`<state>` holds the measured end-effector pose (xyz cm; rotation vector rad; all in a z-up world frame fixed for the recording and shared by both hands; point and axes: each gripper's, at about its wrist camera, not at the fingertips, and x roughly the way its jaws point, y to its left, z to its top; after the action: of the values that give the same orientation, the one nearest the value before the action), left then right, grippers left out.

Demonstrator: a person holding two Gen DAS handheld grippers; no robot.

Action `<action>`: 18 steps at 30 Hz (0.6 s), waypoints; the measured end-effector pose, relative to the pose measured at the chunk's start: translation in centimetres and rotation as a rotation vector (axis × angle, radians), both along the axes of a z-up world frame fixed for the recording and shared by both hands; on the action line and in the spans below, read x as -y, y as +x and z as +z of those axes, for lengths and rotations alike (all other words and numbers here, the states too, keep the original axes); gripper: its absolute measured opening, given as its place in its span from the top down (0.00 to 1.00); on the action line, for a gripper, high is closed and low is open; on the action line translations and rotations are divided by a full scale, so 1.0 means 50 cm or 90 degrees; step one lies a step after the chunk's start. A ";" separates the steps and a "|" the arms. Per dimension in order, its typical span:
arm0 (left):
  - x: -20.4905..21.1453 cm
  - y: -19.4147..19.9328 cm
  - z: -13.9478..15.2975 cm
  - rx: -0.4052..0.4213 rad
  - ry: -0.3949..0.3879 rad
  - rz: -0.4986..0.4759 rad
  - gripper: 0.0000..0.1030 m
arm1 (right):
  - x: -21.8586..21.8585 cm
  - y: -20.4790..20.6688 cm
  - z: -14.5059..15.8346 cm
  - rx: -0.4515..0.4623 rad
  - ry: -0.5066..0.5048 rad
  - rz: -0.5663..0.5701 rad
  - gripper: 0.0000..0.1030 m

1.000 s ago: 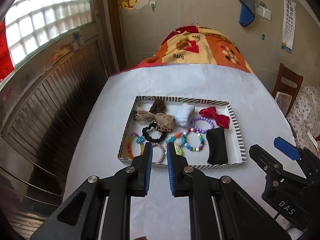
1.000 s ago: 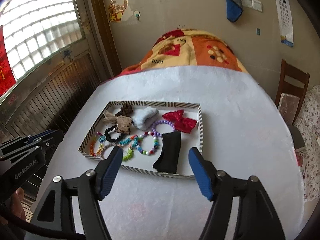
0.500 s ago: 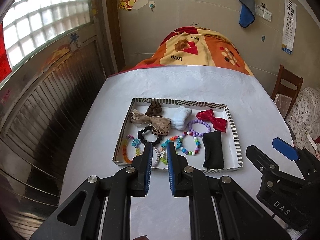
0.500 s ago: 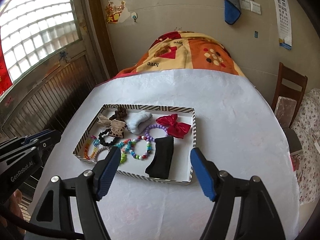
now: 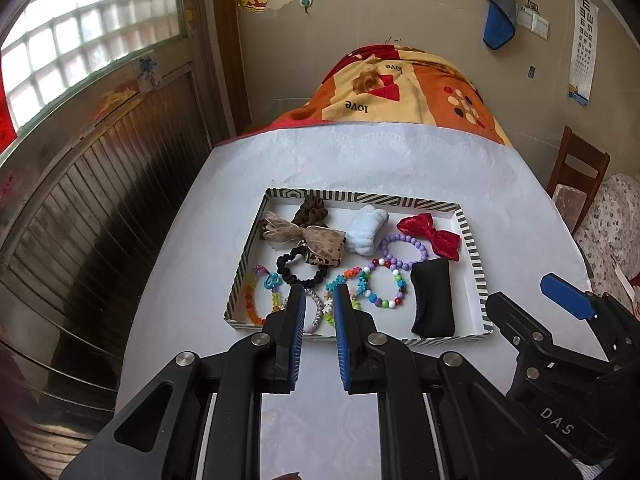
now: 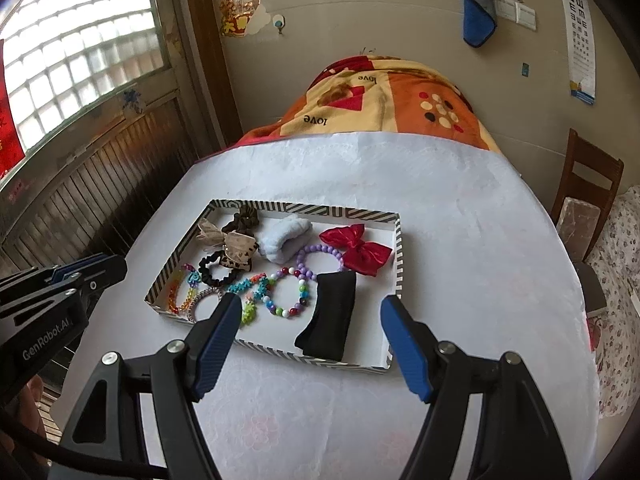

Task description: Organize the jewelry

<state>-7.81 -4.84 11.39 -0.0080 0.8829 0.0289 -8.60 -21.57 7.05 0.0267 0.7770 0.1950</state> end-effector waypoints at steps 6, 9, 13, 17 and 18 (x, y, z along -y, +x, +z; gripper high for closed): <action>-0.007 0.007 -0.004 -0.003 -0.003 -0.001 0.95 | -0.003 0.007 -0.004 -0.006 -0.003 0.001 0.27; -0.006 0.006 -0.004 -0.002 -0.001 0.000 0.95 | -0.004 0.009 -0.005 -0.007 -0.004 0.001 0.27; -0.009 0.009 -0.008 -0.003 -0.001 0.001 0.95 | -0.007 0.010 -0.008 -0.012 -0.006 0.003 0.27; -0.011 0.012 -0.013 -0.007 0.000 0.000 0.95 | -0.007 0.013 -0.012 -0.017 -0.004 0.002 0.27; -0.012 0.014 -0.015 -0.009 0.001 -0.001 0.95 | -0.006 0.013 -0.012 -0.017 -0.005 0.001 0.27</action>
<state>-7.11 -4.22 10.64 -0.0066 0.8973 0.0284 -7.96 -21.27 6.45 0.0220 0.8045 0.1935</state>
